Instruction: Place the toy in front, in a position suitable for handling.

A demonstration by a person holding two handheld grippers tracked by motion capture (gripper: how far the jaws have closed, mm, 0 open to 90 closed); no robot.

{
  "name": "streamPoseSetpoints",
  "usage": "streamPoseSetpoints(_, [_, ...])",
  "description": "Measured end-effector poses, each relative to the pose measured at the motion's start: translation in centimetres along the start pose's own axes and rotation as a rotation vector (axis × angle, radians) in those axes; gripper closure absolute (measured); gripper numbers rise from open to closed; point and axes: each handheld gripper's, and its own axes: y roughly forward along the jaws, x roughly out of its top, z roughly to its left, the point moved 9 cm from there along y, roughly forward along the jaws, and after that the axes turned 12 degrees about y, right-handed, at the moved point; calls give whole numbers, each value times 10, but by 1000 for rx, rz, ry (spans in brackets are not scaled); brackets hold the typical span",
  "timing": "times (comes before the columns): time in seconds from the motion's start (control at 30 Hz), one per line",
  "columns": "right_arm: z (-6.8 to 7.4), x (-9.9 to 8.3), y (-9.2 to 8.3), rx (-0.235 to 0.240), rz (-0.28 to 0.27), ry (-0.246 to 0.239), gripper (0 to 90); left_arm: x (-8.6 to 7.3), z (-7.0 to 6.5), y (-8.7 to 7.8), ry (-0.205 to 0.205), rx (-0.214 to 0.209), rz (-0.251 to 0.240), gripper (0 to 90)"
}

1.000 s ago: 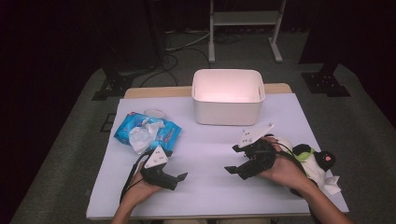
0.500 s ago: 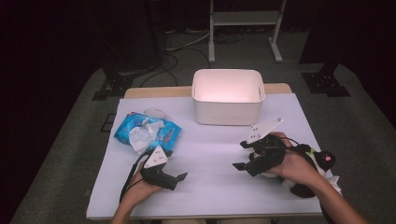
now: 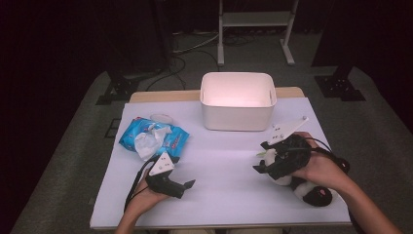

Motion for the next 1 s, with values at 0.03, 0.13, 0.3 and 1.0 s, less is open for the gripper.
streamPoseSetpoints(0.03, [-1, 0, -1, 1, 1, 3, 248, 0, 0, 0, -1, -2, 1, 27])
streamPoseSetpoints(0.13, [-8, -4, -9, -8, 5, 11, 251, 0, -1, 0, 1, -1, 0, 27])
streamPoseSetpoints(0.3, [-17, -11, -16, -22, 20, 32, 251, -2, -2, 2, -2, -7, 9, 27])
streamPoseSetpoints(1.0, [-45, -42, -37, -82, 54, 77, 251, -3, -2, 2, 1, -12, 16, 27])
